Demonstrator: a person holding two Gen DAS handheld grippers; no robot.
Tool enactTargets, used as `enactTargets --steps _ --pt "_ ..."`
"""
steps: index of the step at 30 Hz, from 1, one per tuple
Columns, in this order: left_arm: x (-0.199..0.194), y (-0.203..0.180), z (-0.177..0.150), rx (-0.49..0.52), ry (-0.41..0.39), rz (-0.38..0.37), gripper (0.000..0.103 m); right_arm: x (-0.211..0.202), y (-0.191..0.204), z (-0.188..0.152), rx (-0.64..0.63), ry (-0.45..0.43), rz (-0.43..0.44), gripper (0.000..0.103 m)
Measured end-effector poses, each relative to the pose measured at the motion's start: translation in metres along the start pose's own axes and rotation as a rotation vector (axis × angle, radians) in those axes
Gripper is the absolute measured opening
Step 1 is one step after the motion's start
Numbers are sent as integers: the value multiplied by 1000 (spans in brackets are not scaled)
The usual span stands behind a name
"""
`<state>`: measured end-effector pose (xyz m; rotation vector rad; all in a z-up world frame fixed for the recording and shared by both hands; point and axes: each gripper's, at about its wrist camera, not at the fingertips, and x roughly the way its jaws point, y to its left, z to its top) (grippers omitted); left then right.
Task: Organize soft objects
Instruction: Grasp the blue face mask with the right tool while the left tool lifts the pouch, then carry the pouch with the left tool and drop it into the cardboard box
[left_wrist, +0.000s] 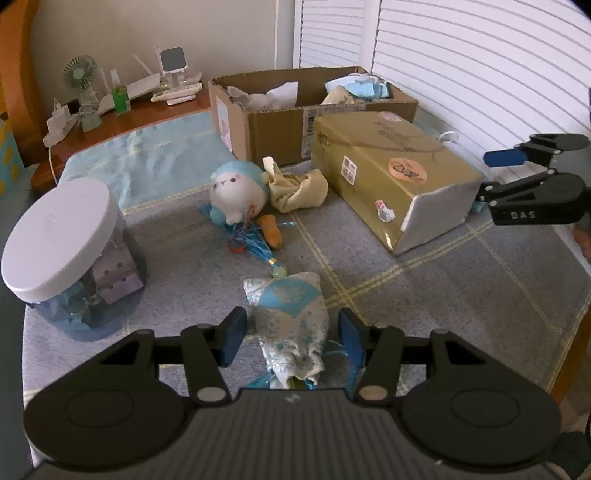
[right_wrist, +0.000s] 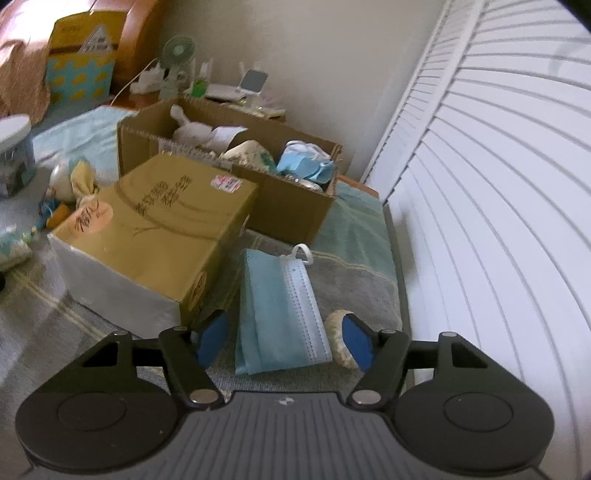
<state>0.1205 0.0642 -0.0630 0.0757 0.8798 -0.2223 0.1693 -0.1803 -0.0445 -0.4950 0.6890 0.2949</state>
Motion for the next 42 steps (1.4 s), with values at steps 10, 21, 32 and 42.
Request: enactTargets --steps 10,21,32,42 --pt "1 0 2 1 -5 -4 45 7 2 0 -18 22 6 45" --pt "-13 1 7 27 -5 -22 34 -19 -10 -1 77 6 22 35" --pt "-54 -3 30 136 -25 -52 33 -58 -16 2 105 -51 7 33" --pt "-91 -9 71 207 -120 -74 33 -91 -24 0 162 -107 -8 33"
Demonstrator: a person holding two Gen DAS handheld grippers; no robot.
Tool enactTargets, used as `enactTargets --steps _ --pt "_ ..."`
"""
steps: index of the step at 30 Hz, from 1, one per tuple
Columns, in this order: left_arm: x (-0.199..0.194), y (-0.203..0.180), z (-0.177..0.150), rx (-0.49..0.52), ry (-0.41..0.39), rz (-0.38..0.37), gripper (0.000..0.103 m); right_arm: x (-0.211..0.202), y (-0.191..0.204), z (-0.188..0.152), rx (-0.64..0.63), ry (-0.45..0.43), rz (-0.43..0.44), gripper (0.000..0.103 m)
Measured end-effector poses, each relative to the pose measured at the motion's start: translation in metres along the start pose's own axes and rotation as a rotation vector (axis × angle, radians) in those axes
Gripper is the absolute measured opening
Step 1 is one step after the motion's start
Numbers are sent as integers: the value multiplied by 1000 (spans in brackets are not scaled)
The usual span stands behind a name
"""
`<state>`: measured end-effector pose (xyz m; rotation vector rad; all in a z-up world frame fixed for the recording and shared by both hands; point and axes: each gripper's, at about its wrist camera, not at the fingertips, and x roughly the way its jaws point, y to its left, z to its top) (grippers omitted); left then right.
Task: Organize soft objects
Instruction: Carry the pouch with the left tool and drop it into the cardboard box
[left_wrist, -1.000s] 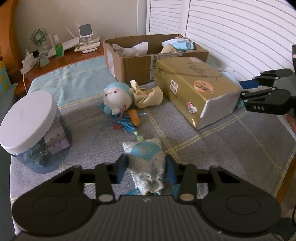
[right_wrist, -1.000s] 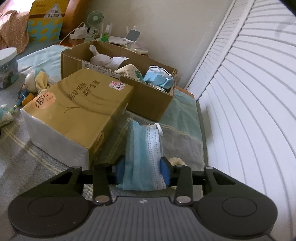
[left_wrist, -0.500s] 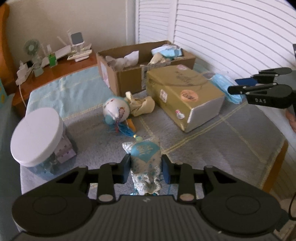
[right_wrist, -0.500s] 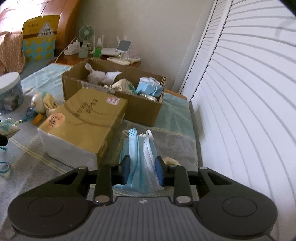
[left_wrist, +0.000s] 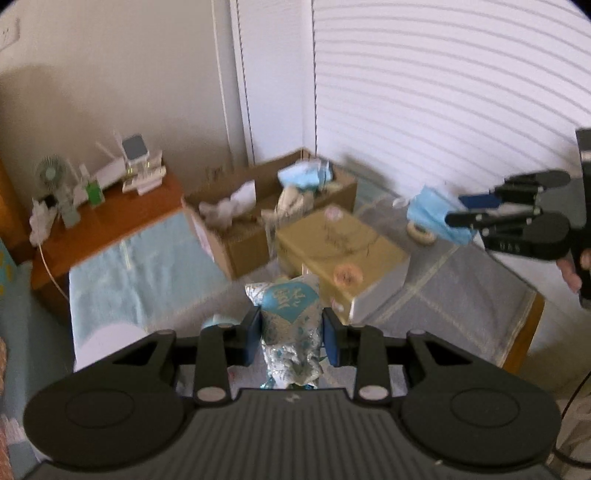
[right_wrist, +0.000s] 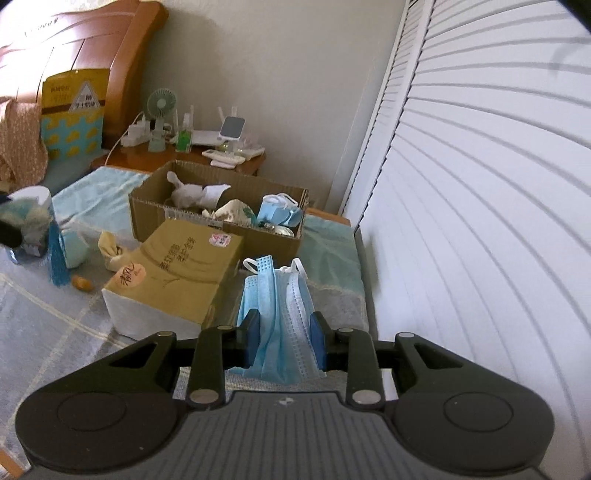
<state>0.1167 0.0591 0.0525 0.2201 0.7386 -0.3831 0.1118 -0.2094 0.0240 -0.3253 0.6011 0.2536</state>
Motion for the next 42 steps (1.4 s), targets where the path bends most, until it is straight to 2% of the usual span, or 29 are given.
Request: enactTargets --steps 5,12,18,24,27,32,36,38,40,41,42 --pt "-2 4 27 15 -35 -31 33 -9 -2 1 10 -22 4 33" --pt "14 15 75 57 -79 -37 33 -16 -5 2 22 -40 7 33" --pt "55 29 116 80 -46 -82 33 -13 -8 1 32 -36 10 33" --pt "102 40 141 95 10 -102 33 -8 -8 1 38 -28 7 33" --pt "123 42 149 121 29 -96 33 -6 -10 1 44 -24 3 33" --pt "151 44 157 186 33 -44 33 -1 -12 1 55 -11 -3 33" --pt "168 40 152 260 24 -27 33 2 -13 -1 59 0 -7 33" --pt "175 35 145 307 23 8 34 4 -13 -1 62 5 -4 33" --pt "182 33 137 341 23 35 42 5 -13 -1 61 7 -4 33" --pt "184 32 134 343 33 33 44 5 -13 -1 60 9 -2 33" --pt "185 33 132 330 50 20 51 6 -12 -1 60 10 -3 33"
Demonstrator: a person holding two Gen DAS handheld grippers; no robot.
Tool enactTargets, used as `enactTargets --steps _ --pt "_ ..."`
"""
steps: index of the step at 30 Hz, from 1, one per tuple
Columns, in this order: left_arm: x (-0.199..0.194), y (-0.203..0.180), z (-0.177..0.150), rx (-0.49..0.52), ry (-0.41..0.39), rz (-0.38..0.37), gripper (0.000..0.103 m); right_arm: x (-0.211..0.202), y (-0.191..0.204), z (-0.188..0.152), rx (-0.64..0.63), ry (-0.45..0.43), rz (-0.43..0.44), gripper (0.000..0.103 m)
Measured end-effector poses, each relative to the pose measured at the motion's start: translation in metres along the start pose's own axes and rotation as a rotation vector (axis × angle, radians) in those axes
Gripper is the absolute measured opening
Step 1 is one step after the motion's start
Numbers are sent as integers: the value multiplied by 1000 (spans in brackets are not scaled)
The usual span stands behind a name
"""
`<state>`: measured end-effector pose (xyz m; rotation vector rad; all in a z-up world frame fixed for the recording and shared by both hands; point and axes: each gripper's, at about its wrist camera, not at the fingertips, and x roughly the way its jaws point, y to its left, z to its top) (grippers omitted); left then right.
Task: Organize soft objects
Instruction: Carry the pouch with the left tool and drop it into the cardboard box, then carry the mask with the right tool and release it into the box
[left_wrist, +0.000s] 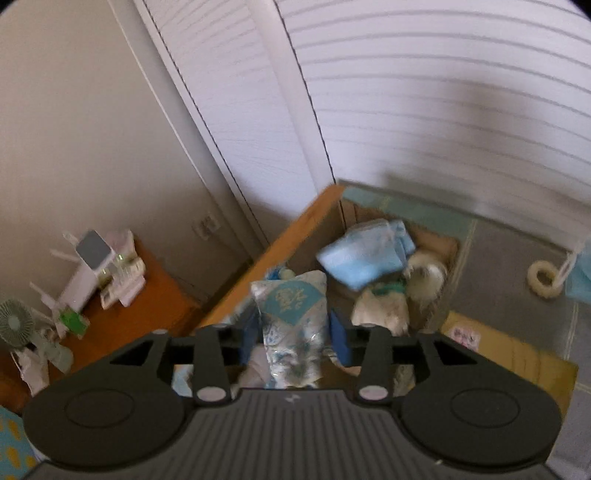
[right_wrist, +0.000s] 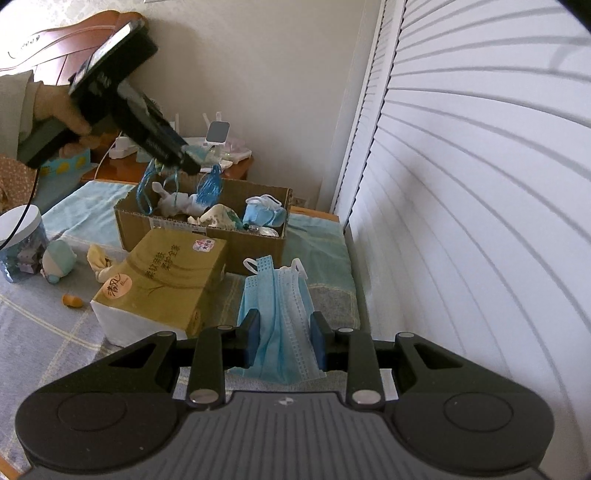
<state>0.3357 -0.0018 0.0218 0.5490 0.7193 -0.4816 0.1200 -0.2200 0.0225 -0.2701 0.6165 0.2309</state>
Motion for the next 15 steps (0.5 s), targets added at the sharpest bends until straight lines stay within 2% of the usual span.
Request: enactTargets --steps 1,3,4,6,8,11,12,15 --pt "0 0 -3 -16 9 -30 63 0 1 0 -1 1 0 33" --pt "-4 1 -9 -44 3 -57 77 0 1 1 -2 0 3 33" --pt "-7 2 -12 -57 -1 -53 80 0 2 1 -2 -1 3 33" --pt "-15 4 -18 -99 2 -35 80 1 2 2 -2 -3 8 33" --pt "-27 6 -24 -145 3 -57 81 0 2 4 -5 -6 12 33" --pt "-51 2 -35 -217 -1 -60 87 1 3 8 -14 -12 19 33" --pt "-60 -2 -38 -222 -1 -45 91 1 3 9 -17 -15 22 33" --pt "-84 -19 -48 -212 11 19 93 4 5 16 -22 -20 41 33"
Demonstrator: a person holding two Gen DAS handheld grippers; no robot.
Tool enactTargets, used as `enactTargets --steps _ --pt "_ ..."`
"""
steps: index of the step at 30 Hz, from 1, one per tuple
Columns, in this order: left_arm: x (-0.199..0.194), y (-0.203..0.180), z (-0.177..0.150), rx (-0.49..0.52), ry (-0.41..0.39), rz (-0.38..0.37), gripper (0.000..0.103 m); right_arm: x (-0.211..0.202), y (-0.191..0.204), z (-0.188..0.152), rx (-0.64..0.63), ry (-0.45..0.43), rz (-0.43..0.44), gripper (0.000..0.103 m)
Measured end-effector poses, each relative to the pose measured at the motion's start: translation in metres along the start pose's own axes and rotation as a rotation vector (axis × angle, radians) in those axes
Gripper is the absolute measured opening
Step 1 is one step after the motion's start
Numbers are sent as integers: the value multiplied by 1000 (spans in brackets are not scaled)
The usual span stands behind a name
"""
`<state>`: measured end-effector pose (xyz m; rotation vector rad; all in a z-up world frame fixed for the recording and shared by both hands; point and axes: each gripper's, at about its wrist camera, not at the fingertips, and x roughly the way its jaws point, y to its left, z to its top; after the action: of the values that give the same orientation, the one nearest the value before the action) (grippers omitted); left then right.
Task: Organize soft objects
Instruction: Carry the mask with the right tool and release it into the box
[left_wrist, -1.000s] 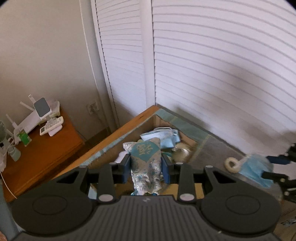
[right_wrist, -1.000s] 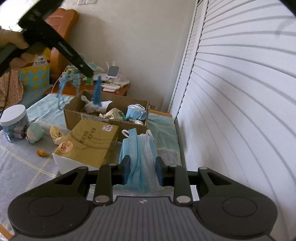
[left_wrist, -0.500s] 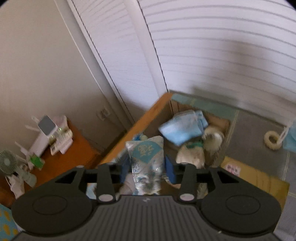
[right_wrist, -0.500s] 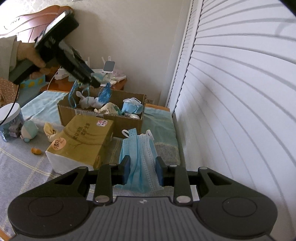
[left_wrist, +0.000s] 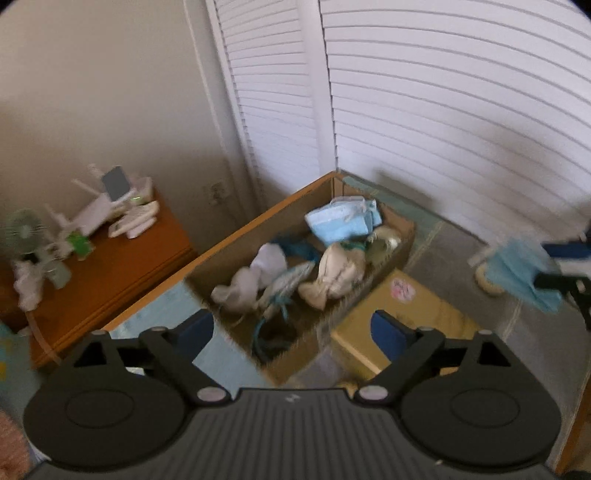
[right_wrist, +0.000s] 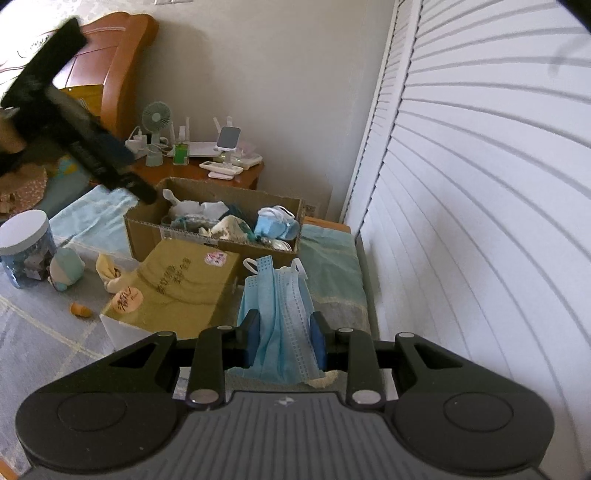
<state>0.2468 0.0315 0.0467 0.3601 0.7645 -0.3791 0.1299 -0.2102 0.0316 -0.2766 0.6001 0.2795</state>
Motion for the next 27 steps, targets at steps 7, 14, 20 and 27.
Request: enactTargets --steps 7,14,20,27 --pt "-52 -21 -32 -59 6 15 94 10 3 22 -14 -18 49 33" --pt "-91 -31 -61 -125 -26 59 97 25 8 50 -28 -38 124 33" --pt "-109 -46 -89 -223 -86 61 97 50 21 78 -76 -50 195 34" --pt "-107 -49 -105 -293 -108 48 97 88 41 115 -171 -45 274 34"
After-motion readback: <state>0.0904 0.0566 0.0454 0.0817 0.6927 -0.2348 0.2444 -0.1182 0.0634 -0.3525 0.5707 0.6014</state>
